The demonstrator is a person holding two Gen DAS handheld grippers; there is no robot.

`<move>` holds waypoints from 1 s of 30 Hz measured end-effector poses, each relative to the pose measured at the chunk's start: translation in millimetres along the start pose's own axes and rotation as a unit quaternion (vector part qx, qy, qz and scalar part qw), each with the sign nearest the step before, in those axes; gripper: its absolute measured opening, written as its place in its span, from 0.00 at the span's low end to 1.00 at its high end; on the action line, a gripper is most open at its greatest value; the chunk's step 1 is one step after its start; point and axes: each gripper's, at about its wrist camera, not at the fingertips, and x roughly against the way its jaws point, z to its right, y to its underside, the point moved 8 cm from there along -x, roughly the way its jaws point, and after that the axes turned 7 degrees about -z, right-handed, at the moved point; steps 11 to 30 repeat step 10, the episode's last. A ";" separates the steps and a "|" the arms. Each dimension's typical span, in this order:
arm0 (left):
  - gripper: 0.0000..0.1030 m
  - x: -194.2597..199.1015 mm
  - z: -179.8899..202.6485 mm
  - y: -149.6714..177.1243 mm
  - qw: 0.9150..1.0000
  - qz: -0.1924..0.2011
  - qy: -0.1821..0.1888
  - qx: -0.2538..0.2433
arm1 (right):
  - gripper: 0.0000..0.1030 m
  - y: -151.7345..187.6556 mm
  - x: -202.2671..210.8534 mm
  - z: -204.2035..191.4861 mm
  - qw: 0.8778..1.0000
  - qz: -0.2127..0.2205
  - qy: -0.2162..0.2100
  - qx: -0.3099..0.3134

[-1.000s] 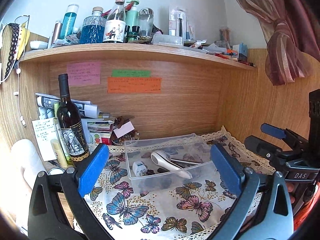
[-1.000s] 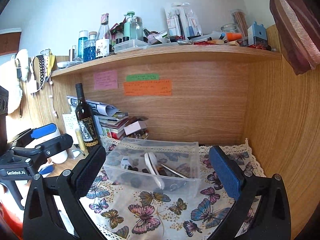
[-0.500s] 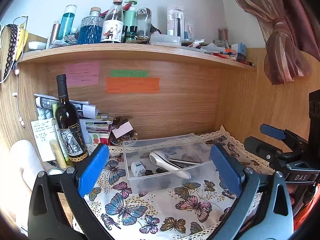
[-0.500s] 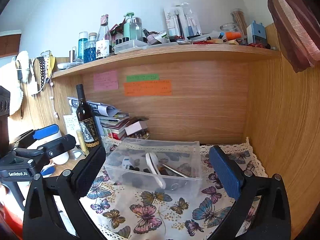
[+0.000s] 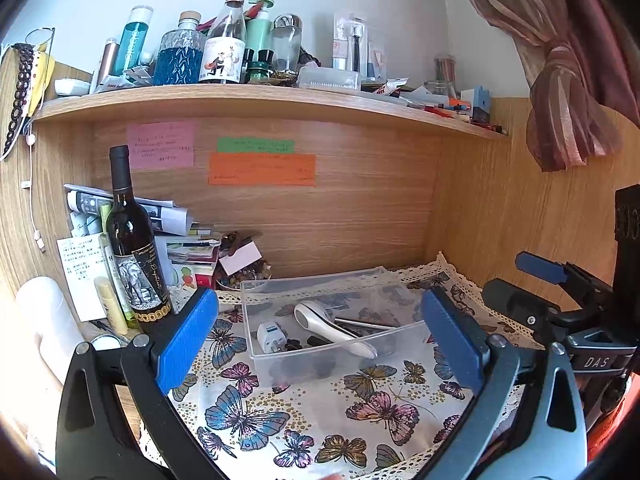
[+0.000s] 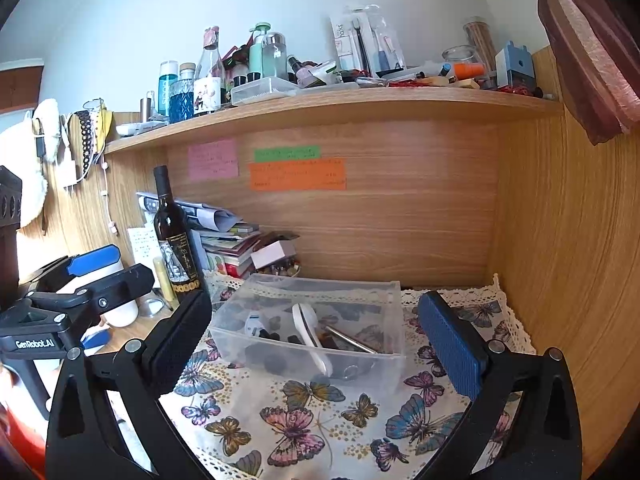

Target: Organize rigid objects

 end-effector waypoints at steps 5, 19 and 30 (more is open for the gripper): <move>1.00 -1.6 3.2 1.5 1.000 -0.003 0.001 -0.007 | 1.00 1.4 -2.1 -0.5 1.000 -0.002 -0.002 0.001; 1.00 -1.3 2.4 0.2 1.000 0.000 0.003 -0.007 | 1.00 2.5 -5.1 -0.7 1.000 -0.005 -0.003 0.002; 1.00 -1.3 2.4 0.2 1.000 0.000 0.003 -0.007 | 1.00 2.5 -5.1 -0.7 1.000 -0.005 -0.003 0.002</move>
